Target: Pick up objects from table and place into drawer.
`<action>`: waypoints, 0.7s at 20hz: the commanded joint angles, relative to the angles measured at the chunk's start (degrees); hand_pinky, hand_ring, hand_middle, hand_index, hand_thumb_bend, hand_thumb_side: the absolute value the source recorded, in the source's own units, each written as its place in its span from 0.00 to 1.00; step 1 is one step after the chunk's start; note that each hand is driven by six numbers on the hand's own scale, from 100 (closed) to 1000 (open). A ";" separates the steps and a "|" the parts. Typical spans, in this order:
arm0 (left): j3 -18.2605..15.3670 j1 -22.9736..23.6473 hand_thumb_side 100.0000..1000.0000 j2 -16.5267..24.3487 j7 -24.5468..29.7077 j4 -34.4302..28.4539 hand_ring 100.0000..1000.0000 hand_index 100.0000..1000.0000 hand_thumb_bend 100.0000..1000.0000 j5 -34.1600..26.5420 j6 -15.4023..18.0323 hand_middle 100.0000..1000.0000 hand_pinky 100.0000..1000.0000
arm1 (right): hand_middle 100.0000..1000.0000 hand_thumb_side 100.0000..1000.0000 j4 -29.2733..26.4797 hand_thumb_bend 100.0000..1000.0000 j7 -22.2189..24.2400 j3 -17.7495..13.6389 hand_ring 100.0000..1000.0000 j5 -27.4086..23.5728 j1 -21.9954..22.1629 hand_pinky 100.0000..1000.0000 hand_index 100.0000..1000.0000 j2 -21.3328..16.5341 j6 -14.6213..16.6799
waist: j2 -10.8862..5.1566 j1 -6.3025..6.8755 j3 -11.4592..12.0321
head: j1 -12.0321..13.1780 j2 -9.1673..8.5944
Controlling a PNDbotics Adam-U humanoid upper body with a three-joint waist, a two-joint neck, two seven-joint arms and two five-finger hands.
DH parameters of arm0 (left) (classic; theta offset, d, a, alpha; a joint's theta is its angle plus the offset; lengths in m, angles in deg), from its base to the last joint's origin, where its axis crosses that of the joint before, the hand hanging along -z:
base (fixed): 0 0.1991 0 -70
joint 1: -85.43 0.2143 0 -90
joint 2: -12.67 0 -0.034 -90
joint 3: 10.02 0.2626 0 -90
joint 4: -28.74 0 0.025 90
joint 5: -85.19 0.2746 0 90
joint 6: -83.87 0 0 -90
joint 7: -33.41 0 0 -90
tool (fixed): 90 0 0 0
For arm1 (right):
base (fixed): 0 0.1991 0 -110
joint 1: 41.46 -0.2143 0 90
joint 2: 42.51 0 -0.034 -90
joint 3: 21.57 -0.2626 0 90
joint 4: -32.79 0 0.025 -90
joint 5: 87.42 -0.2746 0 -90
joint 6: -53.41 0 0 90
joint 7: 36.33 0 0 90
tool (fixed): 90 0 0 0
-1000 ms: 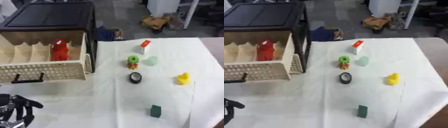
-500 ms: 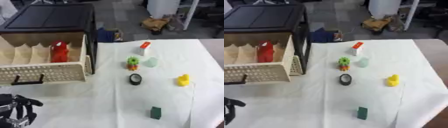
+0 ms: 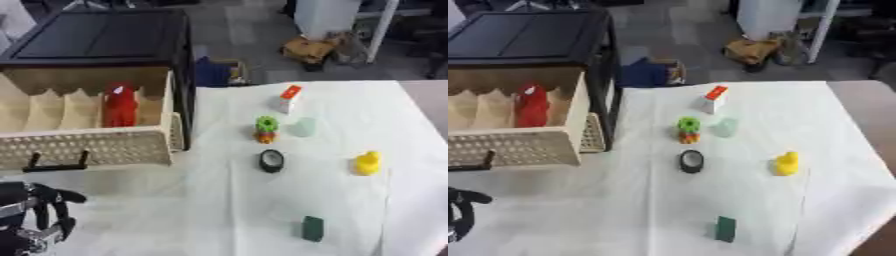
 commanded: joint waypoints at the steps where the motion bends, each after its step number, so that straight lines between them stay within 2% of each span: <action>1: -0.73 -1.20 1.00 0.82 0.21 -0.69 0.63 0.97 0.00 0.82 -1.46 0.67 0.40 | 0.62 1.00 -0.96 0.00 -0.07 -0.60 0.57 0.25 -0.68 0.51 0.85 -1.19 -0.19 | -0.66 -0.06 -0.15 | 0.35 -0.82; 5: -0.81 -2.26 1.00 0.31 0.10 0.04 0.65 0.98 0.00 2.05 -2.62 0.68 0.41 | 0.62 1.00 -0.96 0.00 -0.12 -0.69 0.57 0.26 -0.79 0.51 0.85 -1.17 -0.09 | -0.61 -0.05 -0.45 | 0.53 -1.08; 14: -0.54 -4.03 1.00 -0.83 -0.89 5.17 0.71 0.99 0.00 5.12 -2.29 0.71 0.45 | 0.62 1.00 -0.96 0.00 -0.20 -0.89 0.57 0.26 -0.90 0.51 0.85 -1.01 0.00 | -0.48 0.12 -0.86 | 0.72 -1.34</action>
